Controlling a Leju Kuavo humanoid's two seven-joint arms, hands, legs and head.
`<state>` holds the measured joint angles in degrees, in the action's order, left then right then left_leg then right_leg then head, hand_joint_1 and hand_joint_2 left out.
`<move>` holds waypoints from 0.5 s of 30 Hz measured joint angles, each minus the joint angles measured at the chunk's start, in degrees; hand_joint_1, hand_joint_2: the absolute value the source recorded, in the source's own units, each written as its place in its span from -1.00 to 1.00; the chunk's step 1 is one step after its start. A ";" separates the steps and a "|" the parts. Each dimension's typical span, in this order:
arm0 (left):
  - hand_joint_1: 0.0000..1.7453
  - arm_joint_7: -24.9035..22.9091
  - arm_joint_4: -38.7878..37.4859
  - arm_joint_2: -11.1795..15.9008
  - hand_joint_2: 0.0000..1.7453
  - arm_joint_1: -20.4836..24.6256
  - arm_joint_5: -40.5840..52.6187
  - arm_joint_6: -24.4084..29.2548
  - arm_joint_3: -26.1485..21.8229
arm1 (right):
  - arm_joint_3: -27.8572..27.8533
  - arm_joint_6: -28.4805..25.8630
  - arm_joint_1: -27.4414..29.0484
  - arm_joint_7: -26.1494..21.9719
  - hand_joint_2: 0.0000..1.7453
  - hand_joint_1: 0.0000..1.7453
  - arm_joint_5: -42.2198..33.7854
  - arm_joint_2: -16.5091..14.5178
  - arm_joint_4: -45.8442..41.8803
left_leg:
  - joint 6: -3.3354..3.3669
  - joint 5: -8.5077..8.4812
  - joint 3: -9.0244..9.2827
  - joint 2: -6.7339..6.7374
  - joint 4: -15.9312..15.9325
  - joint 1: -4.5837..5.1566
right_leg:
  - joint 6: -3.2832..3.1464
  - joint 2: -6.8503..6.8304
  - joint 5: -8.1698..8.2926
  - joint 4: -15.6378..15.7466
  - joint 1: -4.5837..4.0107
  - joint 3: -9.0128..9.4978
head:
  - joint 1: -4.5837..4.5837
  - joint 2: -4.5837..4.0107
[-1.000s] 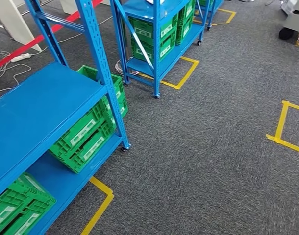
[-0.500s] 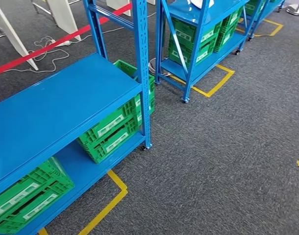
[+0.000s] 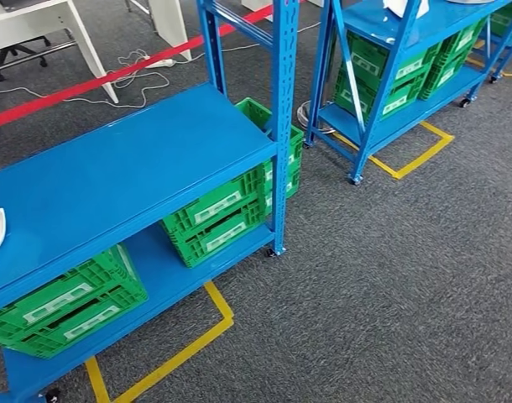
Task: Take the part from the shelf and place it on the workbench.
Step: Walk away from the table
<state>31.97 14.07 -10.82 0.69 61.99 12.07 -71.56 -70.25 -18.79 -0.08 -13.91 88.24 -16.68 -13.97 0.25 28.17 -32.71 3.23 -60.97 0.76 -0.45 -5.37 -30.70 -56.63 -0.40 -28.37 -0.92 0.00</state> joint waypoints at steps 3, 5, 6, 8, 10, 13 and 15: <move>-1.00 0.06 0.03 0.07 -1.00 0.33 0.10 0.02 -0.01 | 0.00 0.05 -0.07 -0.02 -1.00 -1.00 0.00 -0.02 0.00 | 1.02 -0.33 1.71 2.02 4.09 0.94 | 0.48 -2.11 -0.42 0.01 -0.28 0.25 | -0.05 0.00; -1.00 0.08 0.03 0.00 -1.00 0.09 0.19 0.02 -0.04 | 0.00 0.04 -0.22 -0.02 -1.00 -1.00 0.01 -0.02 0.00 | 1.27 -0.82 1.85 0.47 4.73 0.60 | 0.95 -2.25 -0.92 -0.17 -0.28 0.45 | 0.01 0.00; -1.00 0.09 0.04 -0.02 -1.00 -0.02 0.21 0.03 -0.06 | 0.00 0.02 -0.28 -0.03 -1.00 -1.00 0.02 -0.02 0.00 | 1.47 -1.12 1.98 -0.29 5.08 0.35 | 1.26 -0.80 -1.76 -1.29 -0.18 0.02 | 0.10 0.00; -1.00 0.10 0.07 -0.10 -1.00 0.08 0.26 0.04 -0.08 | 0.00 0.00 -0.23 -0.03 -1.00 -1.00 0.02 -0.01 0.00 | 1.75 -1.50 2.01 -1.84 5.43 -0.06 | 1.85 3.31 -4.89 -7.16 0.23 -2.70 | 0.43 0.00; -1.00 0.10 0.07 -0.22 -1.00 0.24 0.34 0.03 -0.09 | -0.01 0.01 -0.05 0.00 -1.00 -1.00 0.02 0.02 0.00 | 1.84 -1.59 1.89 -3.58 5.38 -0.21 | 2.29 5.07 -7.70 -14.90 0.59 -6.68 | 0.60 0.00; -1.00 0.10 0.07 -0.35 -1.00 0.13 0.43 0.02 -0.16 | -0.06 -0.08 0.07 -0.11 -1.00 -1.00 0.01 0.03 -0.02 | 1.47 -1.48 2.23 -6.21 5.22 -0.52 | 2.84 5.56 -4.00 -13.37 1.05 -7.04 | 0.62 0.00; -1.00 0.13 0.08 -0.34 -1.00 0.15 0.54 0.03 -0.28 | -0.10 -0.21 0.07 -0.51 -1.00 -1.00 0.01 0.04 -0.06 | 0.79 -1.16 2.17 -7.78 4.74 -0.68 | 3.27 8.12 0.10 -5.47 1.70 -3.89 | 0.76 0.00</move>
<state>32.10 14.15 -11.16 0.84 62.52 12.10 -71.84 -70.35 -19.00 -0.02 -14.42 88.24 -16.64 -14.03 1.04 27.01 -30.54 -4.55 -56.22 0.08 2.82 2.75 -30.60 -62.10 1.30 -32.26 -0.15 0.00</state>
